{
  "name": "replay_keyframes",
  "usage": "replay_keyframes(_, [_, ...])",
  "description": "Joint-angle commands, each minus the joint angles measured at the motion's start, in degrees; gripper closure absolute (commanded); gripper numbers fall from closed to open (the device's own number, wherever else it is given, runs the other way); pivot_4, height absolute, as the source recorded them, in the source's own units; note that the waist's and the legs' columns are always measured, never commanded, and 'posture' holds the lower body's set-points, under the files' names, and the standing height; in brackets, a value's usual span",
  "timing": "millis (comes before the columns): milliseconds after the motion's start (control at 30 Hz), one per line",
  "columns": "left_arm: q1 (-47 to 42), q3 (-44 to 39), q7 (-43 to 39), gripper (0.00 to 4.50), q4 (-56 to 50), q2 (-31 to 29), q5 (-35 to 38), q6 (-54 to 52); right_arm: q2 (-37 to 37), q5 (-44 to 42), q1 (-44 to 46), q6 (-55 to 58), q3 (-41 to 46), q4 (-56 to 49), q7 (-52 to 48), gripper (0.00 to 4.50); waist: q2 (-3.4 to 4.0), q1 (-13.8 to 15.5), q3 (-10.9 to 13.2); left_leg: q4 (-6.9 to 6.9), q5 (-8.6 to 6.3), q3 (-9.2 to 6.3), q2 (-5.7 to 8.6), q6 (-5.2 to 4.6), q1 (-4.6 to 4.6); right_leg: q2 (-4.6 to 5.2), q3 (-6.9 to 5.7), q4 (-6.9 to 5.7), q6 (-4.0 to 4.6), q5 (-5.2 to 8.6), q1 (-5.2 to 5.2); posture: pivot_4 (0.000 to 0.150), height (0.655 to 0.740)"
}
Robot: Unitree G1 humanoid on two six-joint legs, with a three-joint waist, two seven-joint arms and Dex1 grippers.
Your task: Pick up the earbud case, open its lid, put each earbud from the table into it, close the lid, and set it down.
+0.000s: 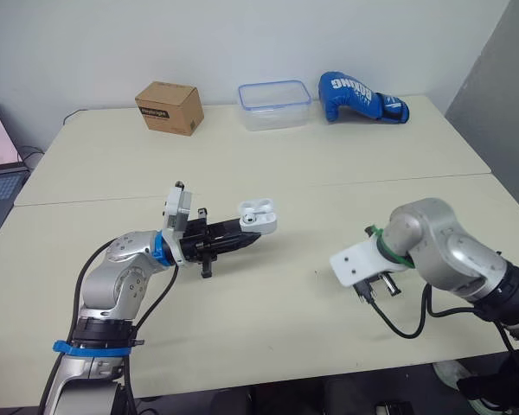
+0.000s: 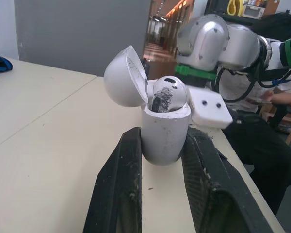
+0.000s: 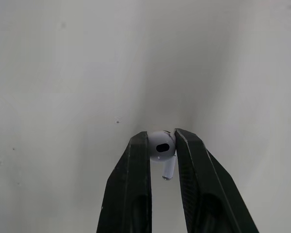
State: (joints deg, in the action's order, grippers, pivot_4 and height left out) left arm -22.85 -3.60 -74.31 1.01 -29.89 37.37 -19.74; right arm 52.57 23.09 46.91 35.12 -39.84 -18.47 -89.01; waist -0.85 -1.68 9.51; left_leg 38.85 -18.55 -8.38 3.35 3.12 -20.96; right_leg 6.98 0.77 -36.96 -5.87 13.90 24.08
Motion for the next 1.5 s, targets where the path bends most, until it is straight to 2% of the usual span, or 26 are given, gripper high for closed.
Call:
replay_keyframes(33, [-1.21,-0.11,-0.75,3.69,0.49,0.37,-0.24,1.5,0.04,-4.86,0.72,8.34,6.37,-0.79,-2.71,4.13,0.0,0.01,0.0,0.0,0.0,0.0,0.0,0.0,0.0,0.0,0.0,0.0,0.0,0.0,0.0,0.15,0.7307])
replay_keyframes(300, [-2.99,0.75,-2.08,3.69,3.81,1.49,-1.44,3.12,-3.49,-12.61,-1.55,23.06,14.78,-1.71,5.44,4.13,0.0,0.02,0.0,0.01,0.0,0.01,0.01,0.0,-0.01,0.01,0.01,-0.02,0.0,0.0,0.0,0.15,0.7307])
replay_keyframes(467, [-4.26,0.86,-2.23,3.69,6.64,3.1,-2.39,5.05,-13.17,-19.15,-6.0,38.37,28.31,-3.44,15.99,4.13,-0.01,0.04,-0.01,0.0,0.0,-0.05,0.01,0.0,-0.01,0.01,-0.02,-0.04,0.0,0.0,0.01,0.15,0.7307])
replay_keyframes(600, [-4.7,1.18,-2.97,3.69,8.17,3.78,-2.86,5.86,-23.12,-25.39,-13.22,45.95,40.22,-11.1,22.38,4.13,-0.01,0.07,-0.01,-0.02,0.0,-0.08,0.05,0.0,-0.04,0.04,-0.03,-0.03,0.0,0.0,0.05,0.15,0.7307])
replay_keyframes(633, [-4.78,1.18,-3.13,3.69,8.46,3.85,-2.95,6.02,-24.68,-26.53,-14.25,46.73,41.85,-12.49,23.79,4.13,-0.01,0.08,-0.01,0.01,0.0,-0.08,0.05,0.0,-0.05,0.04,-0.01,-0.05,0.0,0.0,0.06,0.15,0.7307])
replay_keyframes(700, [-5.33,1.28,-3.55,3.69,9.53,4.09,-3.3,6.32,-33.14,-28.89,-16.78,45.66,48.74,-17.18,28.51,4.13,0.0,0.08,-0.02,0.01,0.0,-0.09,0.05,0.0,-0.04,0.04,-0.01,-0.09,0.01,-0.01,0.05,0.15,0.7307])
replay_keyframes(800, [-6.17,1.51,-3.96,3.69,10.89,4.51,-3.9,6.72,-41.87,-32.32,-18.9,42.7,54.23,-22.14,34.33,4.13,0.04,0.04,-0.04,0.0,0.01,-0.14,0.04,0.01,0.01,0.01,-0.03,-0.18,0.01,-0.01,0.04,0.15,0.7307])
replay_keyframes(1033, [-8.08,1.5,-4.76,3.69,13.4,4.77,-4.83,6.71,-46.61,-37.27,-19.63,37.25,52.12,-23.87,43.91,4.13,0.05,-0.18,-0.05,0.0,0.01,-0.13,0.05,0.01,0.03,0.0,-0.01,-0.16,0.0,-0.01,0.04,0.15,0.7307])
replay_keyframes(1233, [-9.06,1.8,-4.88,3.69,14.43,4.99,-5.02,5.96,-45.84,-39.16,-20.15,29.91,45.29,-24.22,49.99,4.13,0.05,-0.22,-0.05,0.0,0.01,-0.12,0.05,0.01,0.04,0.0,0.0,-0.15,0.0,-0.01,0.04,0.15,0.7307])
replay_keyframes(1500, [-10.66,2.36,-6.07,3.69,16.49,5.18,-6.12,5.86,-45.51,-42.63,-18.45,29.1,42.63,-25.64,56.86,4.13,0.05,-0.24,-0.05,0.0,0.01,-0.12,0.05,0.01,0.04,0.0,0.0,-0.16,0.0,-0.01,0.04,0.15,0.7307])
